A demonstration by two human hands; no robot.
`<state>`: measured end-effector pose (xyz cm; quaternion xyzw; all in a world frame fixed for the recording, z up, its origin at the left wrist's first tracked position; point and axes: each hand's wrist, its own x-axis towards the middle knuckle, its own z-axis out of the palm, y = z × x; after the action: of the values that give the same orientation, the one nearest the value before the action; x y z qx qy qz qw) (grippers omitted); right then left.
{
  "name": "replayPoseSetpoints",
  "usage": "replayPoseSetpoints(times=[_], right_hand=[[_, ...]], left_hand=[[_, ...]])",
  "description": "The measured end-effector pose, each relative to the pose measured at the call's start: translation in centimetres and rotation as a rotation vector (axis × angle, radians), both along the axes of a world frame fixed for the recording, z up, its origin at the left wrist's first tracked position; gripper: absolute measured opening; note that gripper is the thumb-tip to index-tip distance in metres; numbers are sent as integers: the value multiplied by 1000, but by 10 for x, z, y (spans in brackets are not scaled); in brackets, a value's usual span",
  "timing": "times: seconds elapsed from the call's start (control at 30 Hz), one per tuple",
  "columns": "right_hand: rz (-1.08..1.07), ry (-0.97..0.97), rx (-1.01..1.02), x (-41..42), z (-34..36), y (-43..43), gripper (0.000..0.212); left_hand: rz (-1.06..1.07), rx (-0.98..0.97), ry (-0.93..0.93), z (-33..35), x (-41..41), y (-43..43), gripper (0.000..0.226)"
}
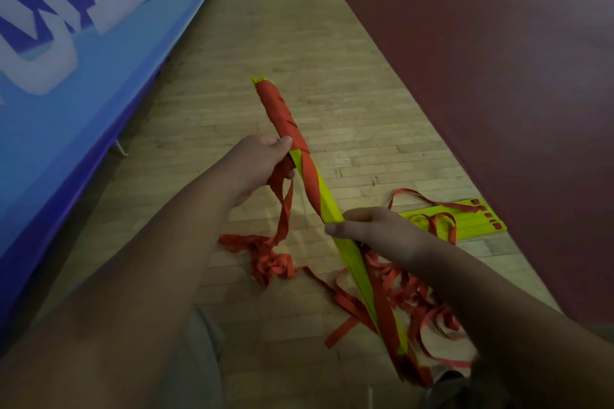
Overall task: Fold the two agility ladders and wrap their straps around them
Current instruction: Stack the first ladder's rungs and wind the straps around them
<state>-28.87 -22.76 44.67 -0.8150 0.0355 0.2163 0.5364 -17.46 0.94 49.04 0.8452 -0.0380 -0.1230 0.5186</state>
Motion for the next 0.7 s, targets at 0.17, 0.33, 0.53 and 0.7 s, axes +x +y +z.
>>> replayPoseSetpoints(times=[0.17,0.33,0.53,0.7], right_hand=[[1,51,181,-2,2,0,22],[-20,29,236,-2,5,-1,23],[-81,-59,72,2,0,-3,19],[-112,-135,-94,3,-7,-2,22]], left_hand=[[-36,-31,-37,1,1,5,40],[-33,0,-72,1,4,11,38],[-20,50,-79,-1,1,8,42],[-39,57,-87,1,-4,3,42]])
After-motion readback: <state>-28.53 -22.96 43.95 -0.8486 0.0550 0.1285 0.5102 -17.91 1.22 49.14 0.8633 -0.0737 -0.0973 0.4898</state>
